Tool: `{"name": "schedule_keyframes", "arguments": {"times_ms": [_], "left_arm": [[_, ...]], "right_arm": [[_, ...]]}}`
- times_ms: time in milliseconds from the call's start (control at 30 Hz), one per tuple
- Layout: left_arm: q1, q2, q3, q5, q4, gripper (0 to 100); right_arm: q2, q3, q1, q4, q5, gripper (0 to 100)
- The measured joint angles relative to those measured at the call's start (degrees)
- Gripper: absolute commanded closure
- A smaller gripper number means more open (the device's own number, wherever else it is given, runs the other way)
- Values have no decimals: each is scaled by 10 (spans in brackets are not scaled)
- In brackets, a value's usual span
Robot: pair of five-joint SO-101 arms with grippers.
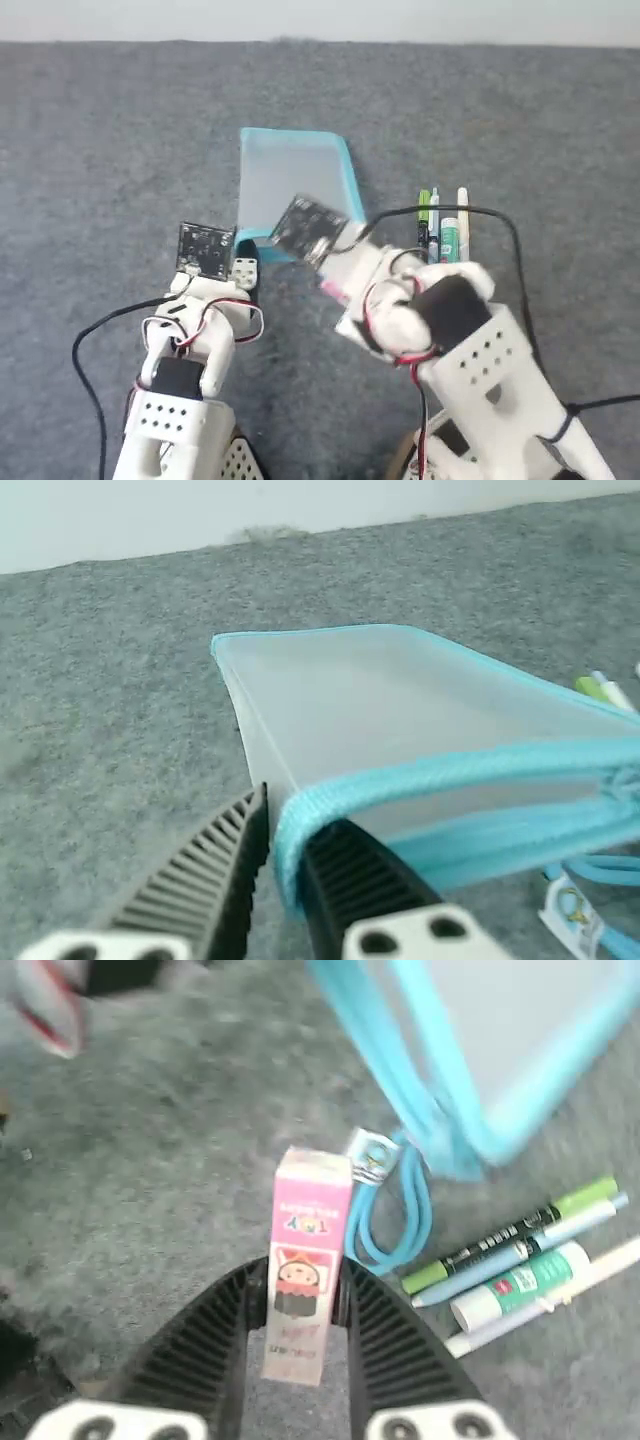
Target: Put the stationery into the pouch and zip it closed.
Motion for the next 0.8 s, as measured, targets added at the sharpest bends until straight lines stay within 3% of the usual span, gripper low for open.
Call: {"name": "schedule_keyframes", "arguments": {"times_ms": [267, 500, 800], "left_arm": [[54, 0, 0, 0, -2, 989], [88, 0, 0, -21, -2, 989], [97, 0, 0, -32, -2, 989]], "right_arm": [[149, -18, 3, -18, -17, 991], [281, -114, 84, -15, -63, 991], [317, -198, 108, -11, -110, 991]]}}
